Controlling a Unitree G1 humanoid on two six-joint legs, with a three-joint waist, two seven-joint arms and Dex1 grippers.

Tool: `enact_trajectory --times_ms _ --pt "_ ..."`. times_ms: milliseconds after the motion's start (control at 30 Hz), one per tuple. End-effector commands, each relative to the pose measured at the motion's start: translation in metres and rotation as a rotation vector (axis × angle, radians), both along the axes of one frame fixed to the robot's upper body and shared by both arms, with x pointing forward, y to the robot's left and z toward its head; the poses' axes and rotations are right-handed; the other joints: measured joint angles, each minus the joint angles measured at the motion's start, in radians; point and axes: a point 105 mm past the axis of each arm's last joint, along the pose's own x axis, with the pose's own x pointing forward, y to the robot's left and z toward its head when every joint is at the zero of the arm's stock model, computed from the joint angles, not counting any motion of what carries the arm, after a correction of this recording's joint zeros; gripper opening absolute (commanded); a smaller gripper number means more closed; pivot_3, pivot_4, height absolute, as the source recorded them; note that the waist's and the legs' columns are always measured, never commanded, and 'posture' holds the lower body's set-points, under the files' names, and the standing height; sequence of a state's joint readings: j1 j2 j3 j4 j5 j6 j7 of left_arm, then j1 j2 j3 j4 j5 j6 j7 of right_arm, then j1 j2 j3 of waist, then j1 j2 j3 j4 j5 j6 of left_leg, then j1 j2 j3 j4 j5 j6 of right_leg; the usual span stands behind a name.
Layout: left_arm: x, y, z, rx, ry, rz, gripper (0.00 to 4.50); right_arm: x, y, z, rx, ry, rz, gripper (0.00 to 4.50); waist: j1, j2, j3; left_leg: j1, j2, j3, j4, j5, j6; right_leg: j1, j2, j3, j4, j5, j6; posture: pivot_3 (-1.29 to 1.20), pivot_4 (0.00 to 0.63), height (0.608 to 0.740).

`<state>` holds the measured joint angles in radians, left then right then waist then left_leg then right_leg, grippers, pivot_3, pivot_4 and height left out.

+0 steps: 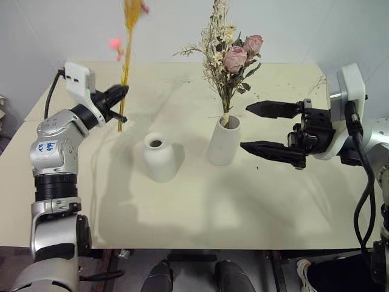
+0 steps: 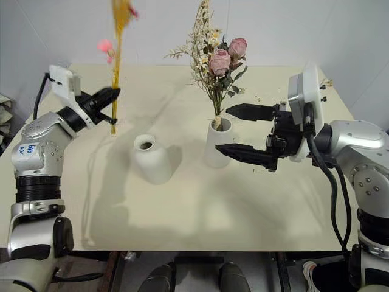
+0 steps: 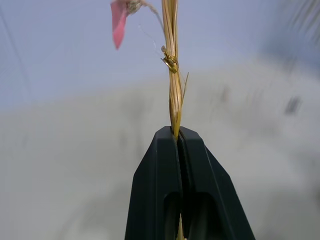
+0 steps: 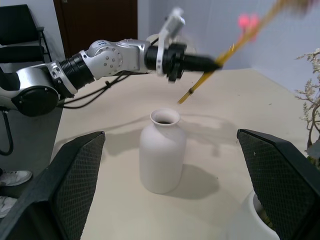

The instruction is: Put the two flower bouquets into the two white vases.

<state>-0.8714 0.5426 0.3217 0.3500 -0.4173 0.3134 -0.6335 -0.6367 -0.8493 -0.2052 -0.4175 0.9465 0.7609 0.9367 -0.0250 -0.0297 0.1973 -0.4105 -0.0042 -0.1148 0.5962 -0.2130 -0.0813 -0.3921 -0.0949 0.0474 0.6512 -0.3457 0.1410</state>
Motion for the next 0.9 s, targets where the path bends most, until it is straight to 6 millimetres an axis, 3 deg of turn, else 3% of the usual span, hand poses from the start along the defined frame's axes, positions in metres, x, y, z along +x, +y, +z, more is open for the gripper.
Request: enact_trajectory --times_ms 33,133,467,900 --pt "-0.029 -0.004 0.054 -0.094 -0.278 -0.083 0.03 -0.007 -0.001 0.011 0.028 -0.074 -0.003 4.50 0.000 0.000 0.000 0.000 0.000 0.000 0.000 0.000 0.000 0.000 0.000 0.000 0.000 0.000 0.000 0.00 0.150 0.740" --pt "-0.045 -0.015 0.069 -0.170 -0.370 -0.219 0.03 -0.008 -0.001 0.011 0.034 -0.077 -0.008 4.50 0.000 0.000 0.000 0.000 0.000 0.000 0.001 0.000 0.000 0.001 0.000 0.000 0.000 0.000 0.001 0.00 0.150 0.740" --pt "-0.065 -0.057 0.049 -0.247 -0.278 -0.577 0.03 -0.011 0.002 0.007 0.054 -0.076 -0.018 4.50 -0.001 0.000 0.000 0.001 0.000 0.000 0.003 0.000 0.000 0.001 0.001 0.001 0.002 0.001 0.001 0.00 0.150 0.740" --pt "-0.066 -0.060 0.002 -0.216 -0.098 -0.588 0.03 -0.015 0.002 0.003 0.086 -0.065 -0.052 4.50 0.000 0.000 0.000 0.001 0.000 0.000 0.003 0.000 0.000 0.002 0.001 0.001 0.001 0.001 0.001 0.00 0.150 0.740"
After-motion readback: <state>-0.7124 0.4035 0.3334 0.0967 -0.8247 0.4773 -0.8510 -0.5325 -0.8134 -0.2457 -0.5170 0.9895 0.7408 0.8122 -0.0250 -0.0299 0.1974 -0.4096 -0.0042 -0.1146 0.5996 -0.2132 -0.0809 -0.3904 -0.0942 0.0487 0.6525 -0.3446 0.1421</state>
